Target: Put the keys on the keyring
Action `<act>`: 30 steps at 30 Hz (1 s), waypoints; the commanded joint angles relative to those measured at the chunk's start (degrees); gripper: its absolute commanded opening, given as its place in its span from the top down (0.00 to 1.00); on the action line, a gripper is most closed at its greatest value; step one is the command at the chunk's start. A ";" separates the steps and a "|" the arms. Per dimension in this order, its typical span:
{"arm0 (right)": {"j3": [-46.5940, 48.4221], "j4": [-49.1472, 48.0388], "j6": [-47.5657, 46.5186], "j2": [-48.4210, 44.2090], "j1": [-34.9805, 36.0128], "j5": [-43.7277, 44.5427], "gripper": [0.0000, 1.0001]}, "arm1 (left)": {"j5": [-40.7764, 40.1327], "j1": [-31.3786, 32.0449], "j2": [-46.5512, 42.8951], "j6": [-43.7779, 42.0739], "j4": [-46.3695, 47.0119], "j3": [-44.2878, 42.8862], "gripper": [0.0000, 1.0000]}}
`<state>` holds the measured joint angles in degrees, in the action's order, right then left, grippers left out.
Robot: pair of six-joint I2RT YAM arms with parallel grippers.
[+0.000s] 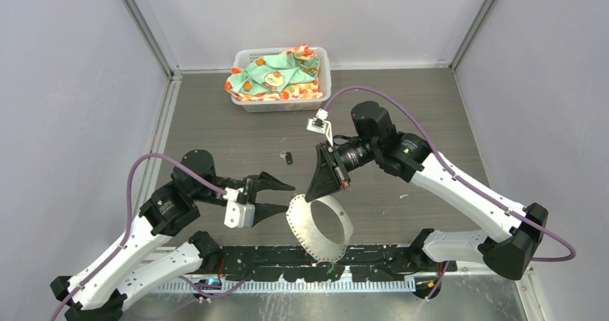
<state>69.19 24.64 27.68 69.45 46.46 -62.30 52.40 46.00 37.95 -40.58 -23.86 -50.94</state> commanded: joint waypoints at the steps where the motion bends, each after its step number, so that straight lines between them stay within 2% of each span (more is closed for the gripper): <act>1: 0.75 -2.67 1.32 0.16 0.55 -0.79 0.99 | -2.46 0.82 -0.40 2.23 7.44 0.44 0.53; 10: 0.16 -2.23 1.21 0.47 0.97 -1.30 0.99 | -3.73 1.11 -1.83 2.47 8.15 0.80 0.61; 15: 0.59 -0.32 0.09 0.48 1.12 -1.51 0.99 | -4.20 1.11 -2.17 -2.81 3.64 -0.33 0.62; 18: 0.75 0.08 -0.15 0.55 1.23 -1.42 0.99 | -3.81 1.11 -2.26 -2.92 3.34 -0.37 0.63; 30: 1.87 1.04 -0.88 1.59 1.27 -1.59 0.99 | -2.09 1.35 0.00 5.75 6.02 -3.28 0.71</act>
<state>69.14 25.78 26.96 70.91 47.48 -62.65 49.30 46.94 37.36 -38.13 -20.36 -51.42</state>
